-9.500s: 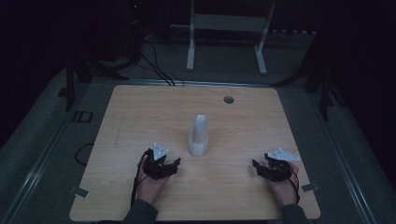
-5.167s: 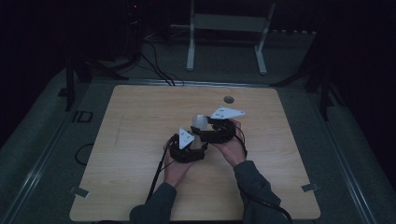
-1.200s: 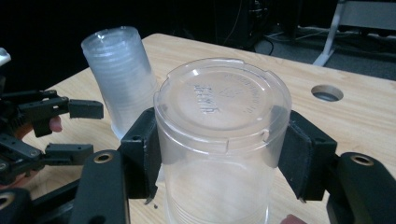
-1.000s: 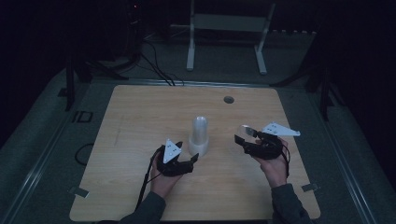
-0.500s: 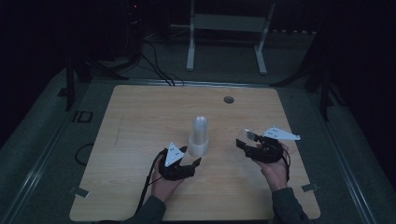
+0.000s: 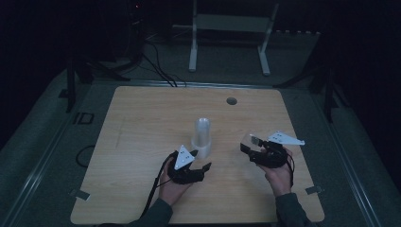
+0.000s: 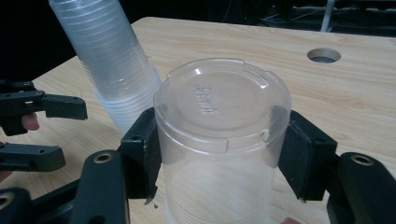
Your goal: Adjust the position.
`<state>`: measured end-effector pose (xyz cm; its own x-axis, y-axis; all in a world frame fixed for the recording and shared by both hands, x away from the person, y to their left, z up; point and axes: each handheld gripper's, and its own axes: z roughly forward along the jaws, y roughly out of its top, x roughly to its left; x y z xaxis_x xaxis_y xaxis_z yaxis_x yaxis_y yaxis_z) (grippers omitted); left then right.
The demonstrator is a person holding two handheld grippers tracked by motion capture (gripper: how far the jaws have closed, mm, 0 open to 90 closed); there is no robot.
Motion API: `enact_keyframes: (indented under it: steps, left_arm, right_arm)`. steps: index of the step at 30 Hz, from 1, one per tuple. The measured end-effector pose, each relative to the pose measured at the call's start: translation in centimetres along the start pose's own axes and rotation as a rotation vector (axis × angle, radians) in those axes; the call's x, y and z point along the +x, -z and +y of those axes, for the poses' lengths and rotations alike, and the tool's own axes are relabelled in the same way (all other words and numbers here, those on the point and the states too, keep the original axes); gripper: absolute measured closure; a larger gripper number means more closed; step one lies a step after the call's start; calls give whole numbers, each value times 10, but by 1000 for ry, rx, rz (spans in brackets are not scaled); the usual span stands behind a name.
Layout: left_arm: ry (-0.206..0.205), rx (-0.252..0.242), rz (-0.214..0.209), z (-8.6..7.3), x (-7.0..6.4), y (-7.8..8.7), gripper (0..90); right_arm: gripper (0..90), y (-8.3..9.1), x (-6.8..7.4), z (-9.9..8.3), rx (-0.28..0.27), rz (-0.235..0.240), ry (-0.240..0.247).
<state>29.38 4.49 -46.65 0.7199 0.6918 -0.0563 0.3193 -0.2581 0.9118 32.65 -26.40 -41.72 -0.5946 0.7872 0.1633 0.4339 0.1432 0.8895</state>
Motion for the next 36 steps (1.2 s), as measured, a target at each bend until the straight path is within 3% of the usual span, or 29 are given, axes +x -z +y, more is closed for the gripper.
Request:
enact_keyframes:
  steps: [8,18,36]
  left_arm:
    - [-28,4,-15,7,-9,-11,310]
    - [-35,2,-47,15,-21,-26,309]
    - [-73,-25,-102,30,-30,-42,291]
  right_arm:
    - [380,-1,0,-4,2,4,-8]
    - [380,0,-1,-9,-2,8,-23]
    - [381,1,2,-13,-11,33,-46]
